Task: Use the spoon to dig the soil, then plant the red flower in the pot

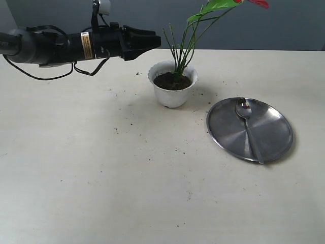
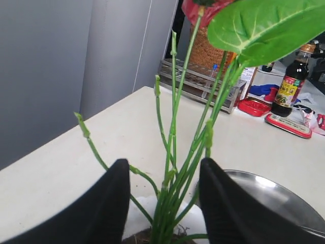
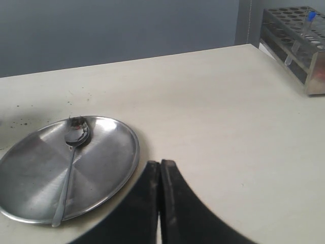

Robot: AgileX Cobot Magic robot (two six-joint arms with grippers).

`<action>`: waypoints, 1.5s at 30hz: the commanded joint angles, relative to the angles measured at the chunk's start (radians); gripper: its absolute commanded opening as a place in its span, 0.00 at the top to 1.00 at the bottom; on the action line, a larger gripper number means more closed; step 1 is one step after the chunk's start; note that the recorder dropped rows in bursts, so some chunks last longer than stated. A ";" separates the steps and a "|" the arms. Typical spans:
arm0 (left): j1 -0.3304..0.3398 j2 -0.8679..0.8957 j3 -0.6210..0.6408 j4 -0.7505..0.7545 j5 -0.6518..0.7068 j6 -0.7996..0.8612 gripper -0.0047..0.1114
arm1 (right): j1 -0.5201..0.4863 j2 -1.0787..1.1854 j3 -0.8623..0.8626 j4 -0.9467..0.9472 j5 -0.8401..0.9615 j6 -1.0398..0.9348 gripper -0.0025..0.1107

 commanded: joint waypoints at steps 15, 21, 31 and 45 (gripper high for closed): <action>0.062 -0.174 0.003 0.062 -0.005 -0.212 0.49 | -0.004 -0.004 0.005 -0.001 -0.014 -0.005 0.98; 0.077 -0.289 0.003 0.072 -0.005 -0.212 0.58 | -0.004 -0.004 0.005 -0.001 -0.014 -0.005 0.98; 0.083 -0.492 0.003 0.205 0.095 -0.282 0.71 | -0.004 -0.004 0.005 0.001 -0.014 -0.005 0.98; 0.083 -0.820 0.006 0.451 0.505 -0.634 0.88 | -0.004 -0.004 0.005 0.001 -0.014 -0.005 0.98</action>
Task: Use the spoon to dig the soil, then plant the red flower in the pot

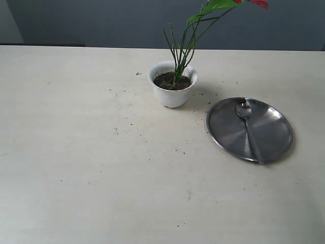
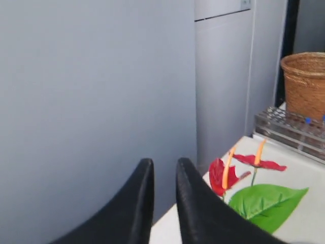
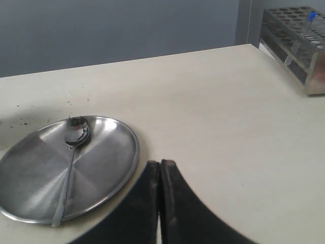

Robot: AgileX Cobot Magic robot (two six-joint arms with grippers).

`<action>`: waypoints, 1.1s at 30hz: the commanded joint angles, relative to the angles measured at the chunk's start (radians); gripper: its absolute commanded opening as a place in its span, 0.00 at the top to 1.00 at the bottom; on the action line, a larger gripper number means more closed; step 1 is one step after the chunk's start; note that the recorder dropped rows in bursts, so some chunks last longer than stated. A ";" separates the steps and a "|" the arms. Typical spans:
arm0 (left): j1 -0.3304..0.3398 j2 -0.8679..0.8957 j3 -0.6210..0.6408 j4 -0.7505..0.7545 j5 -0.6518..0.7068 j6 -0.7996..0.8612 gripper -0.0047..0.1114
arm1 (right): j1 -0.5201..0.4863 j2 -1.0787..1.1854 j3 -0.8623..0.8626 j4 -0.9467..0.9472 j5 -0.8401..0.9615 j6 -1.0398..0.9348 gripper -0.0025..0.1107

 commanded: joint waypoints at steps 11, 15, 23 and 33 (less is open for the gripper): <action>0.009 -0.276 0.006 0.008 0.305 -0.101 0.96 | -0.004 -0.004 0.005 -0.001 -0.014 -0.005 0.98; 0.009 -0.311 0.006 0.008 0.375 -0.178 0.96 | -0.004 -0.004 0.005 -0.001 -0.014 -0.005 0.98; 0.009 -0.361 0.006 0.008 0.344 -0.160 0.96 | -0.004 -0.004 0.005 -0.001 -0.014 -0.005 0.98; 0.009 -0.469 0.006 0.008 0.347 -0.160 0.96 | -0.004 -0.004 0.005 0.001 -0.014 -0.005 0.98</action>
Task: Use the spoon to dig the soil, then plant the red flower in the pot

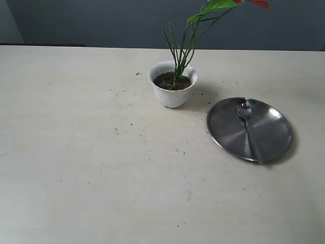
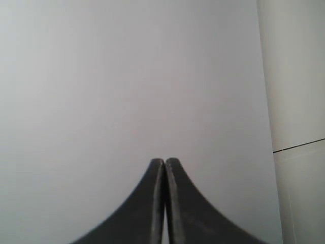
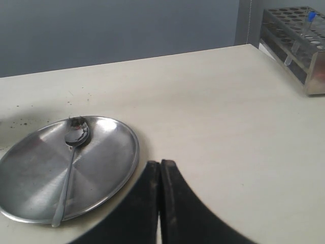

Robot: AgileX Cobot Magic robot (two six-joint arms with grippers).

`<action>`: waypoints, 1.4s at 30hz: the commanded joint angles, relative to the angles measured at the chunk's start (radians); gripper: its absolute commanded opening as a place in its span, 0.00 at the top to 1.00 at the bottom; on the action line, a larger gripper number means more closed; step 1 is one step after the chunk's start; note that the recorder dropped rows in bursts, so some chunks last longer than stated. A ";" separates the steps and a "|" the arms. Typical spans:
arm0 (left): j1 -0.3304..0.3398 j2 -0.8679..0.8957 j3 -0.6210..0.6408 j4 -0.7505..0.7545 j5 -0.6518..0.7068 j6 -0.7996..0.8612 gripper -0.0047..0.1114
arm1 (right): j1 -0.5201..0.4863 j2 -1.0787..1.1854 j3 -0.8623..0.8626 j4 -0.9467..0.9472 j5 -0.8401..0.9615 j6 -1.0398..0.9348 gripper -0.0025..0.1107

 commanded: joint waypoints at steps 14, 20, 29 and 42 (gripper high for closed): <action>0.001 -0.130 0.002 -0.007 -0.002 0.009 0.96 | -0.004 -0.004 0.005 -0.002 -0.014 -0.005 0.98; 0.001 -0.130 0.002 -0.007 0.026 0.034 0.96 | -0.004 -0.004 0.005 -0.002 -0.014 -0.005 0.98; 0.001 -0.087 0.021 -0.007 0.189 0.229 0.96 | -0.004 -0.004 0.005 -0.002 -0.014 -0.005 0.98; 0.001 -0.092 0.170 -0.235 0.468 0.437 0.96 | -0.004 -0.004 0.005 -0.002 -0.014 -0.005 0.98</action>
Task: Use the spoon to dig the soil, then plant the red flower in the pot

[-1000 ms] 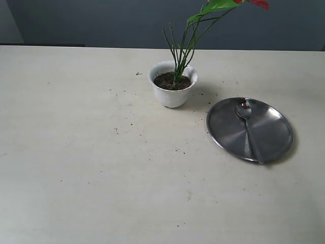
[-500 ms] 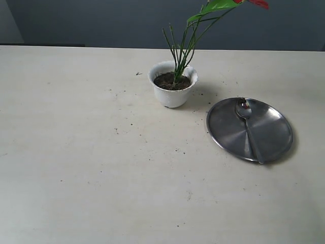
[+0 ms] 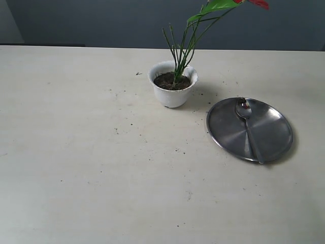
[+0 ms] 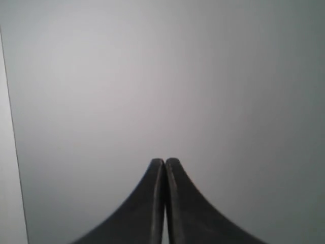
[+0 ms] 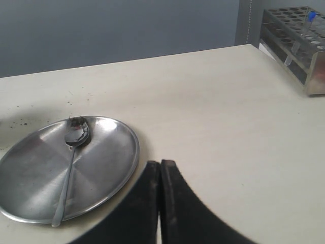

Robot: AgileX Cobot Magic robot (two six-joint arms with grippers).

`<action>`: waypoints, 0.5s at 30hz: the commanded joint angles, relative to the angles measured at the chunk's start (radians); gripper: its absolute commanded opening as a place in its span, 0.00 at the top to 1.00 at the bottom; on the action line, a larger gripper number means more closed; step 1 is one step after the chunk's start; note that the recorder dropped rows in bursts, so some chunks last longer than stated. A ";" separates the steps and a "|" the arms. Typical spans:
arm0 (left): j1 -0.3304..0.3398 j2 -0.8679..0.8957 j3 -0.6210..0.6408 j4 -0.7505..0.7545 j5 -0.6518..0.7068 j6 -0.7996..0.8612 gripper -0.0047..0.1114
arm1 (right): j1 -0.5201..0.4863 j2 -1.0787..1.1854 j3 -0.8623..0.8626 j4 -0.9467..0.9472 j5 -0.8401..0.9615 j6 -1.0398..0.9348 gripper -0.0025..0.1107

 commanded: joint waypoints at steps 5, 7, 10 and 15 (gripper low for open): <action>0.001 -0.033 0.056 -0.837 0.230 0.830 0.96 | -0.004 -0.004 0.005 -0.002 -0.014 -0.005 0.98; 0.001 -0.048 0.056 -1.053 0.327 1.064 0.96 | -0.004 -0.004 0.005 -0.002 -0.014 -0.005 0.98; 0.001 -0.061 0.056 -1.173 0.458 1.241 0.96 | -0.004 -0.004 0.005 -0.002 -0.014 -0.005 0.98; 0.001 -0.107 0.087 -1.231 0.556 1.324 0.96 | -0.004 -0.004 0.005 -0.002 -0.014 -0.005 0.98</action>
